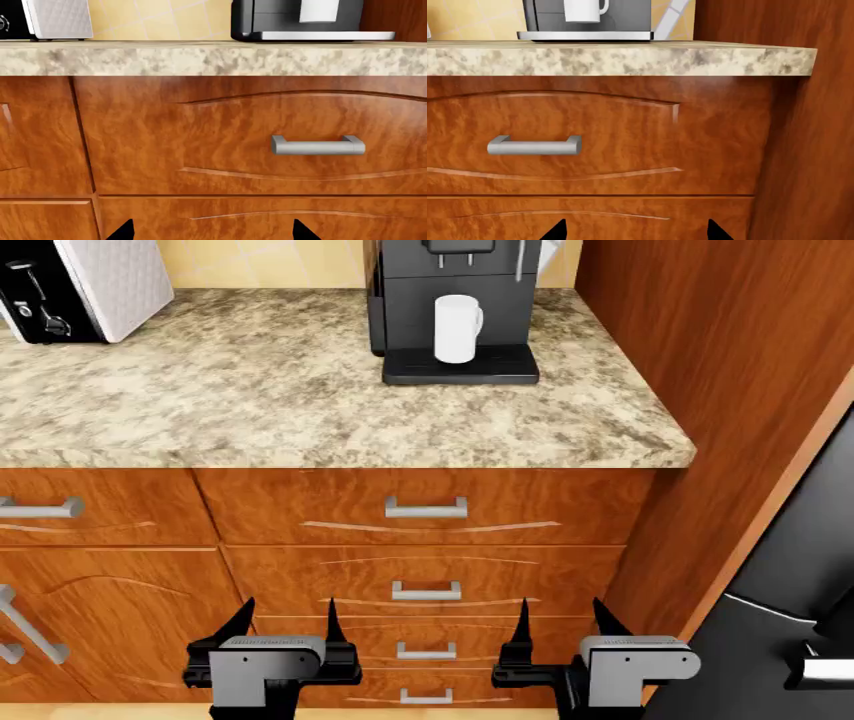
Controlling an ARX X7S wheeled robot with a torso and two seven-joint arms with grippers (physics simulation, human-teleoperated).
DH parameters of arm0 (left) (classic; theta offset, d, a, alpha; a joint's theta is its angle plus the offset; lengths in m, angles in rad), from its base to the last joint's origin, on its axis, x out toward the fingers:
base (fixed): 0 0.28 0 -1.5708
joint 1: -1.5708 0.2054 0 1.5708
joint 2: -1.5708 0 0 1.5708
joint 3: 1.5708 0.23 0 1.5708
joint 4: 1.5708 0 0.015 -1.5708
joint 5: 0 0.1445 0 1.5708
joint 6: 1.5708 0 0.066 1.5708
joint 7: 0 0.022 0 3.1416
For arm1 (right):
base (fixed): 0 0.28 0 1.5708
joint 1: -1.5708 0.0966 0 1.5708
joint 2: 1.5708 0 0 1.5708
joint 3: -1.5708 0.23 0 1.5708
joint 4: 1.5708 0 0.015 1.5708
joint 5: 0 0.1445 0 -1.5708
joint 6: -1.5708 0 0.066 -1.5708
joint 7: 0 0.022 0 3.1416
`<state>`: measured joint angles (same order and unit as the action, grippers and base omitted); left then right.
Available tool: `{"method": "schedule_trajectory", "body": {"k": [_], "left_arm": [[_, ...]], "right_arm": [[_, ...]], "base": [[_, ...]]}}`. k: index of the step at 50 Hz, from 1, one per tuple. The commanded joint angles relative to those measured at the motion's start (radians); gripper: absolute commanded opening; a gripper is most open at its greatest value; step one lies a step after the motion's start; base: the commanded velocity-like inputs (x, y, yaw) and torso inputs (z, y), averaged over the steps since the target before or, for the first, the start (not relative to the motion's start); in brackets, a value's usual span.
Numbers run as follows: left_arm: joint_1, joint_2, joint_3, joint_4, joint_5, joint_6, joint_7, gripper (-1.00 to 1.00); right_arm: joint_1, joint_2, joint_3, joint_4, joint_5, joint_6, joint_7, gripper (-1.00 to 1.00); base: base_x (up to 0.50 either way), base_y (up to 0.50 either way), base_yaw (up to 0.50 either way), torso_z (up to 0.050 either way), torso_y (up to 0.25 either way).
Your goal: Pick the mug from under the coffee machine dispenser and place it on the counter.
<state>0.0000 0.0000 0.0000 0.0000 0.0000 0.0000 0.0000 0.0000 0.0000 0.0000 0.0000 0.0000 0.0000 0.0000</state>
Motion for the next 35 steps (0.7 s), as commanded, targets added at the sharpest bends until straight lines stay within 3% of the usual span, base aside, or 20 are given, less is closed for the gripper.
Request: {"method": "schedule_trajectory", "body": {"k": [1, 19, 26, 29, 31, 32, 35], "left_arm": [[0.0, -0.015, 0.018, -0.001, -0.017, 0.0, -0.019, 1.0], [0.025, -0.055, 0.036, 0.086, -0.107, -0.018, -0.078, 1.0], [0.075, -0.095, -0.12, 0.617, -0.292, -0.193, -0.18, 1.0], [0.09, -0.134, -0.285, 0.882, -0.48, -0.262, -0.26, 1.0], [0.093, -0.184, -0.447, 1.013, -0.682, -0.27, -0.344, 1.0], [0.119, -0.247, -0.507, 1.046, -0.786, -0.209, -0.412, 1.0], [0.312, -0.519, -0.483, 1.047, -0.856, 0.177, -0.642, 1.0]], "right_arm": [[0.001, 0.017, -0.023, 0.006, 0.014, -0.002, 0.015, 1.0], [-0.002, 0.054, -0.06, -0.028, 0.084, 0.042, 0.066, 1.0], [0.004, 0.06, -0.065, -0.011, 0.101, 0.03, 0.083, 1.0], [0.005, 0.062, -0.068, -0.01, 0.111, 0.031, 0.089, 1.0], [0.007, 0.064, -0.07, -0.007, 0.114, 0.03, 0.093, 1.0], [0.008, 0.066, -0.071, -0.007, 0.116, 0.03, 0.095, 1.0], [0.01, 0.069, -0.074, -0.006, 0.121, 0.03, 0.101, 1.0]], "base": [[0.0, 0.0, 0.0, 0.0, 0.0], [0.0, 0.0, 0.0, 0.0, 0.0], [0.0, 0.0, 0.0, 0.0, 0.0], [0.0, 0.0, 0.0, 0.0, 0.0], [0.0, 0.0, 0.0, 0.0, 0.0], [0.0, 0.0, 0.0, 0.0, 0.0], [0.0, 0.0, 0.0, 0.0, 0.0]]}}
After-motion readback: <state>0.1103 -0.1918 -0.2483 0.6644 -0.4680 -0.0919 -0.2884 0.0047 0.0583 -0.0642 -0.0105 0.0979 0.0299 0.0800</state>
